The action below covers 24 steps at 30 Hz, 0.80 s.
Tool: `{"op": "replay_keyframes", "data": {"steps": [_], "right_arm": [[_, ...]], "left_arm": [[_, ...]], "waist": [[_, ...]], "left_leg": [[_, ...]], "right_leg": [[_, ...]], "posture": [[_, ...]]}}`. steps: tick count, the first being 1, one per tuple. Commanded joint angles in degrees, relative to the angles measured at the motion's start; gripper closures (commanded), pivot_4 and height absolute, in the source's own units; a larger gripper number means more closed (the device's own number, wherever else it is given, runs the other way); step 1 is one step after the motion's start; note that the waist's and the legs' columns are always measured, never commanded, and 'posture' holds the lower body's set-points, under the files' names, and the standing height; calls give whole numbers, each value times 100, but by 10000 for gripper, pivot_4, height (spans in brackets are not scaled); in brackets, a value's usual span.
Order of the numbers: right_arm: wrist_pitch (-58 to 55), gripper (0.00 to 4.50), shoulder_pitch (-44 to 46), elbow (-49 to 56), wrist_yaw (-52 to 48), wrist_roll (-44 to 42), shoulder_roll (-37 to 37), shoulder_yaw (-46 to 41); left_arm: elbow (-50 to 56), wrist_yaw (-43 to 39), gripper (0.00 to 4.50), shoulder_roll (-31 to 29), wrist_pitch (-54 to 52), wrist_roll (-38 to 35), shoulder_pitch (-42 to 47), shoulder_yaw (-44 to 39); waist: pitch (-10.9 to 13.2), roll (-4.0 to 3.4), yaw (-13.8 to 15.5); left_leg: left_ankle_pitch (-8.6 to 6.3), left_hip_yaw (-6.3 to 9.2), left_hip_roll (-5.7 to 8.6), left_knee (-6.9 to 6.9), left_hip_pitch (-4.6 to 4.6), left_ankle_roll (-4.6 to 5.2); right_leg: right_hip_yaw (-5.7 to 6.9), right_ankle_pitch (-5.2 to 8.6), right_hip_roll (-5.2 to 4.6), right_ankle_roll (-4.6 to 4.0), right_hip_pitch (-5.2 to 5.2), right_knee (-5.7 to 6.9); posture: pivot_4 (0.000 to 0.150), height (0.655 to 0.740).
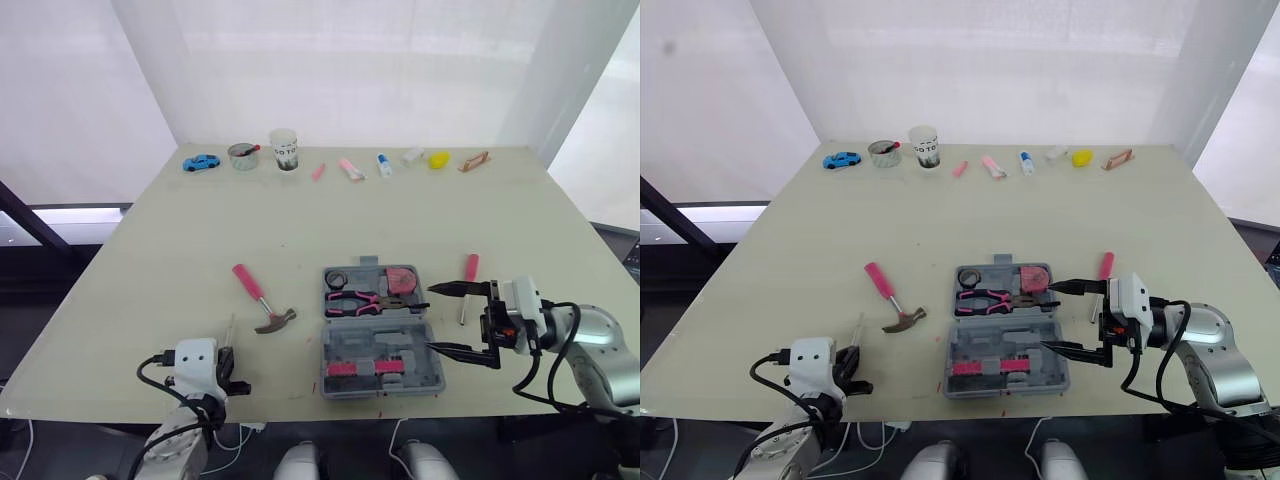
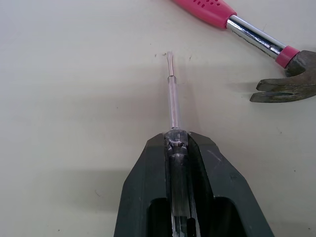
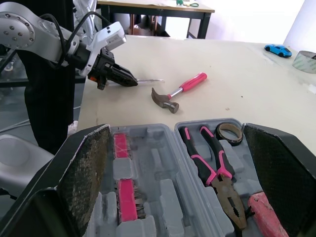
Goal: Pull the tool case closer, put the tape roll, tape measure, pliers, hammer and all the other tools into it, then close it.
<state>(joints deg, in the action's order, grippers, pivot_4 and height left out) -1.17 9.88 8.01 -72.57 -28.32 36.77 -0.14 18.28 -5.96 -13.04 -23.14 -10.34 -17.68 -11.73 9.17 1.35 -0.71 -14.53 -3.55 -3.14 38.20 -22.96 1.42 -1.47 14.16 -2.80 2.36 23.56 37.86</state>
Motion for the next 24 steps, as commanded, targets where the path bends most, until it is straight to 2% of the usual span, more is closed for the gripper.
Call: {"op": "replay_keyframes", "data": {"steps": [1, 5, 9, 18, 24], "right_arm": [[35, 0, 34, 151, -31, -109, -13, -57], [-49, 0, 26, 211, -133, -253, 3, -60], [-136, 0, 16, 243, -199, -297, 49, -52], [-80, 0, -179, 277, -105, -248, 53, -168], [26, 0, -504, 399, 94, -214, 48, -336]], "left_arm": [[69, -62, 44083, -59, 120, -34, -31, -220], [131, -239, 44083, -243, 128, -28, 44, -299], [139, -647, 44083, -684, 241, -51, 248, -388], [55, -2396, 44083, -2148, 222, -524, 1167, -316], [-252, -3724, 44083, -2927, -65, -822, 2278, 292]], "waist": [[1, 2, 0], [3, 5, 5], [7, 13, 11], [16, 26, 18], [19, 30, 35]], "left_leg": [[0, 0, 0, 0, 0, 0], [0, 1, 0, 0, 0, 0], [0, 1, -1, 0, -1, 0], [0, 2, -5, 0, -5, -1], [0, -2, -3, -1, -7, -1]], "right_leg": [[0, 0, 0, 0, 0, 0], [1, 0, 0, 0, 0, 0], [2, 0, -1, 0, 0, 0], [9, 0, -2, -2, 1, -2], [13, 0, -1, -1, 1, -2]], "posture": [[1500, 7400], [1500, 7400], [1500, 7400], [1500, 7400], [1500, 7400]]}}
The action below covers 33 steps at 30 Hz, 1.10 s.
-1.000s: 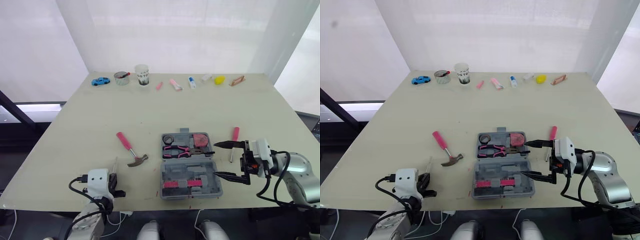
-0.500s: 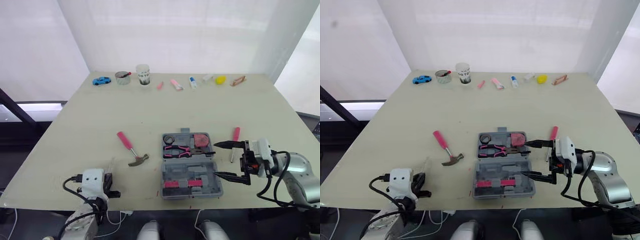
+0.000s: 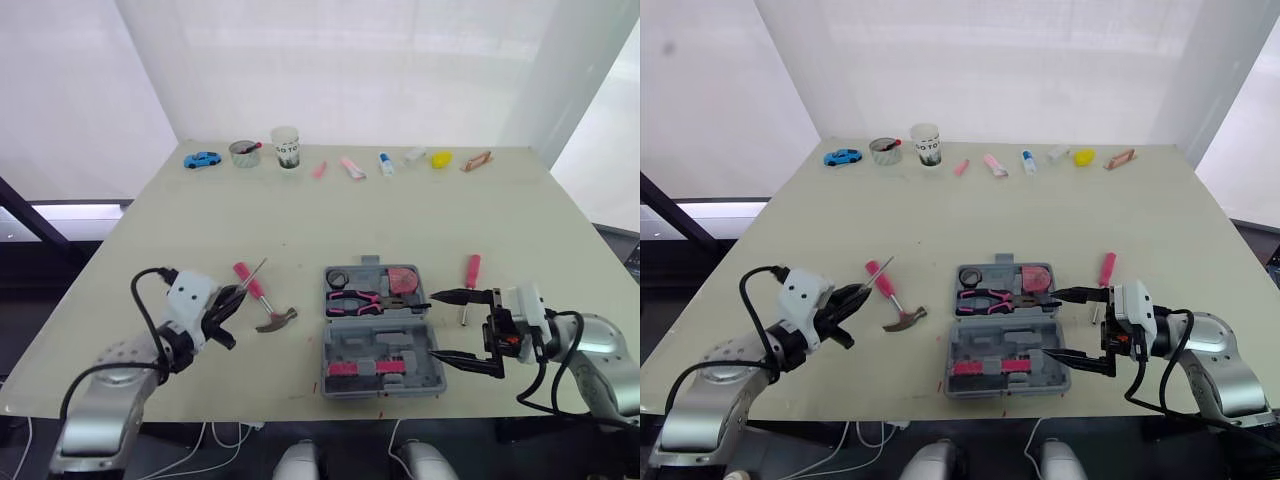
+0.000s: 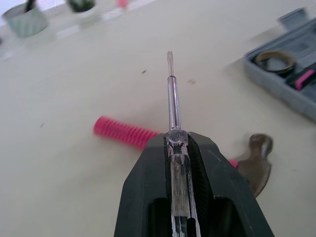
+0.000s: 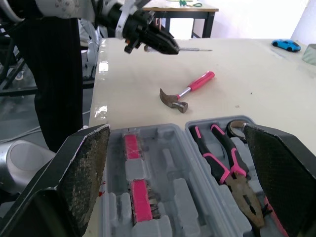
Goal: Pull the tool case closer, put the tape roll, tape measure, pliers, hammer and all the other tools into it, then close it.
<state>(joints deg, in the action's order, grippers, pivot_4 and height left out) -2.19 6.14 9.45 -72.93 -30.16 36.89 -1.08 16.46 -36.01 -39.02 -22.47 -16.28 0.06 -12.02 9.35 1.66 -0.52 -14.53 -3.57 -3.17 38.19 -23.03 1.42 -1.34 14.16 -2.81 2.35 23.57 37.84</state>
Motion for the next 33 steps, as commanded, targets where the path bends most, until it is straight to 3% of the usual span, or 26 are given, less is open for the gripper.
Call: {"op": "replay_keyframes", "data": {"steps": [1, 7, 19, 23, 33], "right_arm": [[149, 0, -187, 275, 178, -28, 32, -283], [254, 0, -449, 354, 394, 38, 2, -382], [408, 0, -772, 404, 676, 70, 85, -664], [397, 0, -945, 393, 642, 36, 170, -821], [339, 0, -990, 343, 606, 77, 286, -826]], "left_arm": [[-116, -1021, 44083, -442, -160, -280, 709, 499], [-655, -2103, 44083, -664, -217, -173, 1953, 1483], [-2260, -3781, 44083, -201, 185, 807, 3875, 3412], [-2383, -3903, 44083, 284, -318, 1049, 4260, 3891], [-2323, -3604, 44083, 731, -965, 1612, 4350, 4306]], "waist": [[0, 0, 20], [1, 1, 2], [2, 2, 29], [2, 2, 63], [2, 2, 23]], "left_leg": [[0, -3, 1, 0, 0, 0], [1, -27, 4, 2, 0, -1], [1, -13, 6, 8, -9, 0], [1, -6, 8, 16, -23, 0], [2, 31, 6, 24, -44, 1]], "right_leg": [[3, 0, 0, 0, -2, 3], [-3, 0, 4, 3, -2, 0], [-5, -5, 20, 21, -1, 1], [-2, -5, 20, 21, 1, 0], [22, -9, 32, 29, 10, 4]], "posture": [[1500, 7400], [1500, 7400], [1500, 7400], [1500, 7400], [1500, 7400]]}}
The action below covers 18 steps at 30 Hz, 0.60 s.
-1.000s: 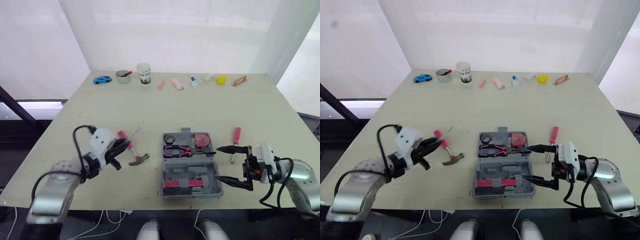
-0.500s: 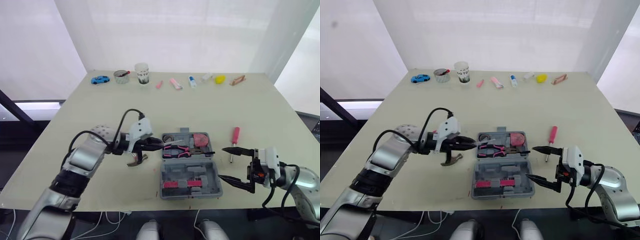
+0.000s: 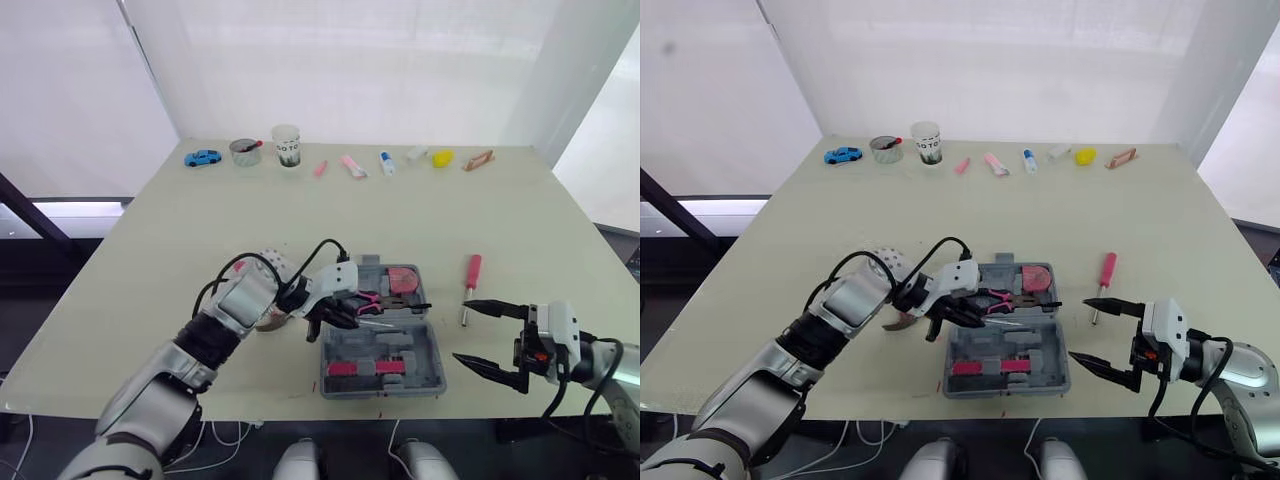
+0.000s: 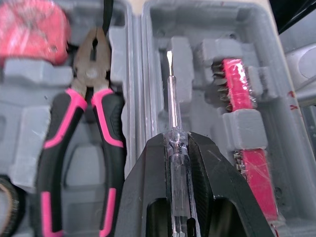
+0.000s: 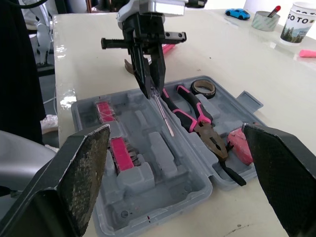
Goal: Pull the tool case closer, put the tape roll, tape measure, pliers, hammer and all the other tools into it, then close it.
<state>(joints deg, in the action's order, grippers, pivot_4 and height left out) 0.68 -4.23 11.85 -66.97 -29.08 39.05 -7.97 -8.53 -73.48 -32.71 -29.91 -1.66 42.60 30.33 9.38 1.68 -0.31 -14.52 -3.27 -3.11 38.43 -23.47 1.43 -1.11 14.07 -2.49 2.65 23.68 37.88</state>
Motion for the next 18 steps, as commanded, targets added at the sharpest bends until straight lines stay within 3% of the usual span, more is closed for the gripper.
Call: {"op": "replay_keyframes", "data": {"steps": [1, 18], "right_arm": [[39, 0, 75, 74, 22, 4, 89, -128], [-488, 0, 327, 44, 412, 276, 213, 34]], "left_arm": [[224, 166, 44083, 143, -350, 172, 89, 87], [241, 481, 44083, 599, -912, 485, 88, 442]], "waist": [[0, 0, 2], [0, -2, 24]], "left_leg": [[0, 3, 0, 3, -4, 0], [1, 38, 5, 21, -25, 0]], "right_leg": [[2, 0, 0, 0, 0, 0], [26, -1, 0, 0, 0, 2]], "posture": [[1500, 7400], [1500, 7400]]}}
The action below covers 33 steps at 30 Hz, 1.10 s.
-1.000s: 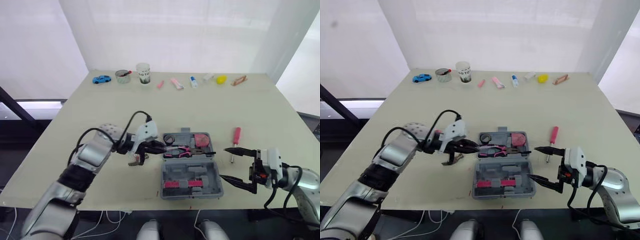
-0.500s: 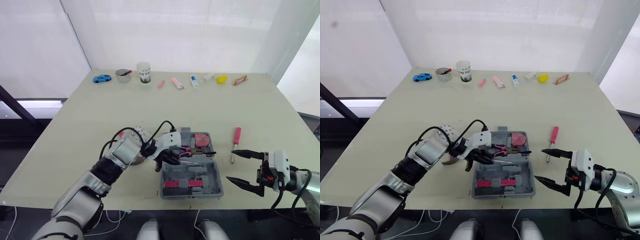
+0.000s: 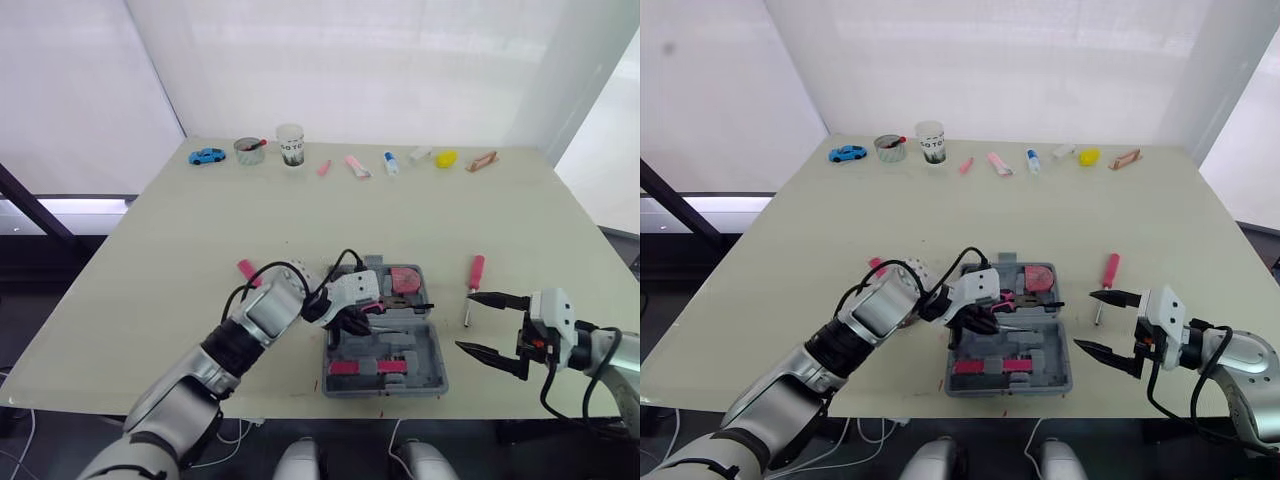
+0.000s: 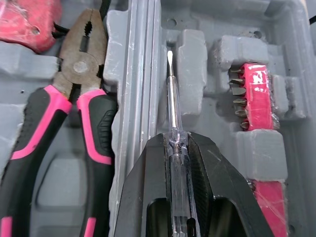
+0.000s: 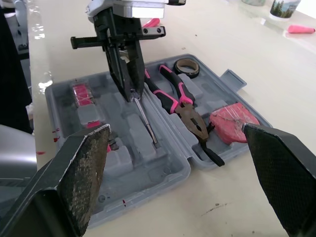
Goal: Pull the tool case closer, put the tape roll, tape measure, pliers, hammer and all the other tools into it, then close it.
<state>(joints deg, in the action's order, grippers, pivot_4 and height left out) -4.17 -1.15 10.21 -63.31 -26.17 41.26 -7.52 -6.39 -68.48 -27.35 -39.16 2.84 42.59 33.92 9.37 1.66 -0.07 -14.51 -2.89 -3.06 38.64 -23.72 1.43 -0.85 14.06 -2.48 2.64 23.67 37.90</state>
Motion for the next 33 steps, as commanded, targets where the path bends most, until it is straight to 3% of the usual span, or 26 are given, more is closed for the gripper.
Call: {"op": "replay_keyframes", "data": {"steps": [1, 19, 21, 24, 33], "right_arm": [[-1, 0, 13, 222, 54, -10, -18, 3], [53, 0, -45, 278, 128, 2, -103, -1], [67, 0, -48, 267, 114, 5, -105, 5], [84, 0, -48, 258, 99, 6, -110, 16], [19, 0, -13, 356, 148, -11, -136, 86]], "left_arm": [[-5, 7, 44083, 95, 20, 55, 91, 95], [-204, -73, 44083, 276, 63, 62, 192, 122], [-173, -96, 33571, 247, 79, 56, 184, 116], [-174, -1, 22060, 222, 275, 156, 159, 120], [-150, 109, 22060, 227, 482, 227, 130, 91]], "waist": [[0, 0, 4], [-2, -2, 84], [-2, -2, 84], [-2, -3, 87], [-2, -3, 83]], "left_leg": [[0, 0, 0, 0, 0, 0], [0, 3, 2, 11, -2, 0], [0, 3, 2, 11, -2, 0], [0, 4, 2, 11, -3, 0], [1, 10, 2, 42, -4, 1]], "right_leg": [[0, 0, 0, 0, 0, 0], [1, -1, 0, 0, -3, 3], [1, 0, 0, 0, -3, 3], [1, -1, 0, 0, -3, 4], [-8, -2, 9, 1, -11, 15]], "posture": [[1500, 7400], [1500, 7400], [1500, 7400], [1500, 7400], [1500, 7400]]}}
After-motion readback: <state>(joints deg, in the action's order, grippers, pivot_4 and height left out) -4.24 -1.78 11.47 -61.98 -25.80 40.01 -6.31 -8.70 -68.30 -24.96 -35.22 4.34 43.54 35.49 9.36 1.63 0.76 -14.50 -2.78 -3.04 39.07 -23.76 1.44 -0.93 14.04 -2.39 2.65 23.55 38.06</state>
